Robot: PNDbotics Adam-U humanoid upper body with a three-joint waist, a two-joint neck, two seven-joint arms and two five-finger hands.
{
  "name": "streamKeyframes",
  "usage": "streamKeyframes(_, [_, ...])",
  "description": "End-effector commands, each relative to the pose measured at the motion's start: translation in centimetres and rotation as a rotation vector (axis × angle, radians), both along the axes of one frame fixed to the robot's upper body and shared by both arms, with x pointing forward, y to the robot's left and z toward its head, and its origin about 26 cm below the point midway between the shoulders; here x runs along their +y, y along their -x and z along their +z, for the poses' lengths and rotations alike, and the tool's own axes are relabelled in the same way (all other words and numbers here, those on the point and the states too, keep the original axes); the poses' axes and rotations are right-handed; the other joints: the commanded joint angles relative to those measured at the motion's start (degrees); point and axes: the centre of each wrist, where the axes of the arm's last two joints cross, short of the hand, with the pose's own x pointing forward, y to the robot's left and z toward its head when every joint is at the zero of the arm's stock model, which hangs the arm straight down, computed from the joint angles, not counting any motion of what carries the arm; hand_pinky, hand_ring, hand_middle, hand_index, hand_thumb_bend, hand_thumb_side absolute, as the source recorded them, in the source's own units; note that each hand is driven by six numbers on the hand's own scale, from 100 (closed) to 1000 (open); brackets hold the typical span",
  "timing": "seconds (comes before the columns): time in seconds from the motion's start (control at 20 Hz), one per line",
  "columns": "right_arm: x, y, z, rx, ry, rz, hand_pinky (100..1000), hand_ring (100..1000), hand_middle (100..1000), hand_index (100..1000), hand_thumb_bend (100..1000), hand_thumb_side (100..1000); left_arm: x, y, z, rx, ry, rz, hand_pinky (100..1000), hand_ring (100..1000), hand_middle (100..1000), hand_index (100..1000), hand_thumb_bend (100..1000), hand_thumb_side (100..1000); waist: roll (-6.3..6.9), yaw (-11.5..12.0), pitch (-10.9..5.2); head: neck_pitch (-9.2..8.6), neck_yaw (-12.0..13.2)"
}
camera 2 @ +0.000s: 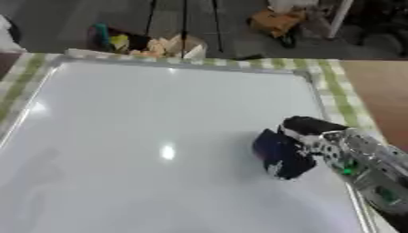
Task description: Wipe the whiteboard clean with a brush.
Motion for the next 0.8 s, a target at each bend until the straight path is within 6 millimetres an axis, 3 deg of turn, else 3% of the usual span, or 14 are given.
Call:
streamKeyframes(0.05, [-1.29, -0.71, 0.45, 0.163, -0.062, -0.224, 640, 767, 559, 232, 100, 344, -0.27, 0.28, 0.76, -0.033, -0.011, -0.017, 458, 906, 796, 622, 100, 971, 0.07, 0.1, -1.15, -0.64, -0.1])
streamKeyframes(0.35, [-2.18, -1.5, 0.25, 0.149, -0.066, -0.265, 638, 764, 556, 229, 100, 343, -0.22, 0.28, 0.73, -0.031, -0.012, -0.014, 457, 907, 797, 622, 100, 973, 0.26, -0.1, -1.05, -0.7, 0.0])
streamKeyframes(0.8, [-1.87, -0.94, 0.63, 0.108, -0.087, -0.249, 645, 757, 551, 226, 100, 347, -0.2, 0.28, 0.72, -0.03, -0.014, -0.013, 457, 907, 797, 621, 100, 972, 0.64, -0.5, -1.0, -0.84, 0.0])
